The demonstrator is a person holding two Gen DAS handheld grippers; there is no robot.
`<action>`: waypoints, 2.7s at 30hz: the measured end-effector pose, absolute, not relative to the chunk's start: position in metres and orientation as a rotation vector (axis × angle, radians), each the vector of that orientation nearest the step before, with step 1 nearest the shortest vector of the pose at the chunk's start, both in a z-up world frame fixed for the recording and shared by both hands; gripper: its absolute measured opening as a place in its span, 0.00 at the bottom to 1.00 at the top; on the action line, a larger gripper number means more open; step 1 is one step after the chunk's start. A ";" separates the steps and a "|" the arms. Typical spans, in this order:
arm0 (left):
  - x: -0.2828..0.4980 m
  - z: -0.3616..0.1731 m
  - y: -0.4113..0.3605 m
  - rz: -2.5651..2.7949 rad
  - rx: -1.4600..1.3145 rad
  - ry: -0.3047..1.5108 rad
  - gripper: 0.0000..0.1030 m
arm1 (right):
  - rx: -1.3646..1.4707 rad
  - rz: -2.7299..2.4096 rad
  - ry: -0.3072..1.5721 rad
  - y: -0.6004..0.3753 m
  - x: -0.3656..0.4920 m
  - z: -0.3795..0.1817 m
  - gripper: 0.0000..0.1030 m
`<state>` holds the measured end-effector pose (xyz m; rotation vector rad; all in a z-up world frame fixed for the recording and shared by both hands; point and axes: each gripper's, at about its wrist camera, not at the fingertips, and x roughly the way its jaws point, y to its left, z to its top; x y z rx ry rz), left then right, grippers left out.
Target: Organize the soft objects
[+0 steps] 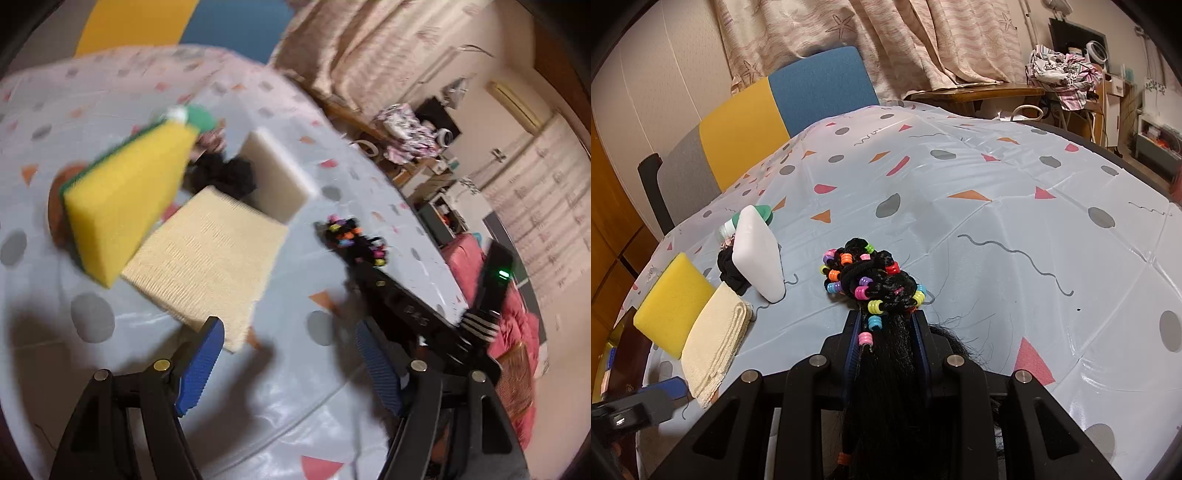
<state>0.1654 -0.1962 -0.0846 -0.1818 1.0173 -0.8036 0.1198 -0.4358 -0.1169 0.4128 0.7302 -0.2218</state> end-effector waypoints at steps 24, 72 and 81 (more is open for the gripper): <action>0.215 -0.109 -0.278 -0.635 0.540 0.992 0.98 | 0.435 -0.211 0.723 -0.438 0.119 -0.118 0.27; 0.127 0.004 -0.117 -0.680 -0.182 0.782 0.05 | 0.429 -0.215 0.727 -0.437 0.119 -0.118 0.27; 0.126 0.036 -0.038 -0.549 -0.278 0.687 0.05 | 0.419 -0.221 0.732 -0.437 0.119 -0.118 0.27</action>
